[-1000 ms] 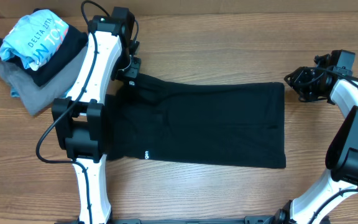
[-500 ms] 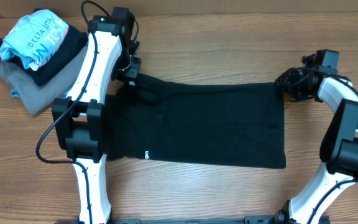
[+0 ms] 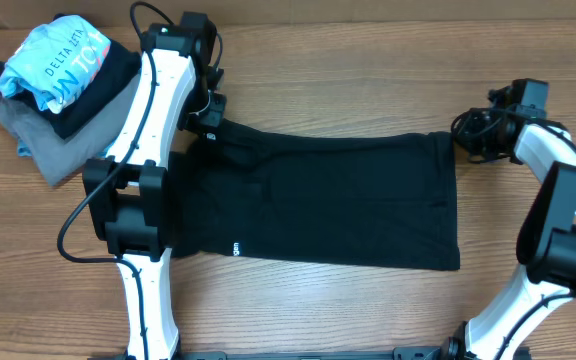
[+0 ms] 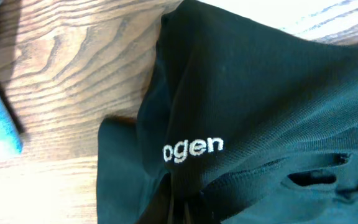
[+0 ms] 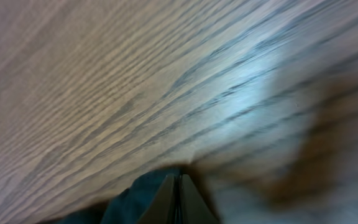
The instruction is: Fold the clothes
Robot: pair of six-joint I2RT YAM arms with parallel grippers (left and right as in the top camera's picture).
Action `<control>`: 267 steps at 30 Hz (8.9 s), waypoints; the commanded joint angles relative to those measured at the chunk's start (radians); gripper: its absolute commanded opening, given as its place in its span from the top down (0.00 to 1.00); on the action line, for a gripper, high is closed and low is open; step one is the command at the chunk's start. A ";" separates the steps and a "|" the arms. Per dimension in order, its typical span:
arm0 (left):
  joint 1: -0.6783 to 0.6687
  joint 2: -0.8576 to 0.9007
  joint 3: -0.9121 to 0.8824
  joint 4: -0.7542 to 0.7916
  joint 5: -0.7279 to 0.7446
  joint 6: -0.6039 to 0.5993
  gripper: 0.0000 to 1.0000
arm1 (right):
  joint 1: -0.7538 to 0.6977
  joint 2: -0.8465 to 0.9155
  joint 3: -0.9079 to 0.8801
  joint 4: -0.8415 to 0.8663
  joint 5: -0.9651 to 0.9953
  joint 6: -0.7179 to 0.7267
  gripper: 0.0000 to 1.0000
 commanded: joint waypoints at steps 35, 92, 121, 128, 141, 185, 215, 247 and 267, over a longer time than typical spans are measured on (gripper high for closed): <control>0.077 -0.164 -0.235 -0.245 0.121 -0.082 0.95 | -0.073 -0.291 0.022 -0.688 0.100 -0.061 0.96; -0.122 -0.163 -0.484 -0.027 0.159 0.054 0.60 | -0.073 -0.291 -0.134 -0.713 0.129 -0.054 0.37; -0.180 -0.164 -0.592 -0.033 0.414 0.064 0.96 | -0.073 -0.291 -0.134 -0.711 0.129 -0.054 0.36; -0.197 -0.164 -0.592 -0.006 0.443 0.054 0.60 | -0.073 -0.291 -0.134 -0.713 0.129 -0.054 0.36; -0.120 -0.164 -0.353 -0.180 0.107 -0.101 0.48 | -0.073 -0.291 -0.134 -0.717 0.129 -0.053 0.33; -0.069 -0.167 -0.660 0.053 -0.005 -0.206 0.96 | -0.073 -0.291 -0.134 -0.765 0.129 -0.053 0.22; -0.180 -0.384 -0.656 -0.036 0.111 -0.180 0.94 | -0.073 -0.291 -0.134 -0.754 0.130 -0.053 0.20; -0.224 -0.384 -0.753 -0.085 -0.017 -0.250 0.90 | -0.073 -0.291 -0.134 -0.747 0.133 -0.054 0.16; -0.174 -0.383 -0.647 0.204 -0.183 -0.340 0.42 | -0.073 -0.291 -0.134 -0.744 0.133 -0.053 0.15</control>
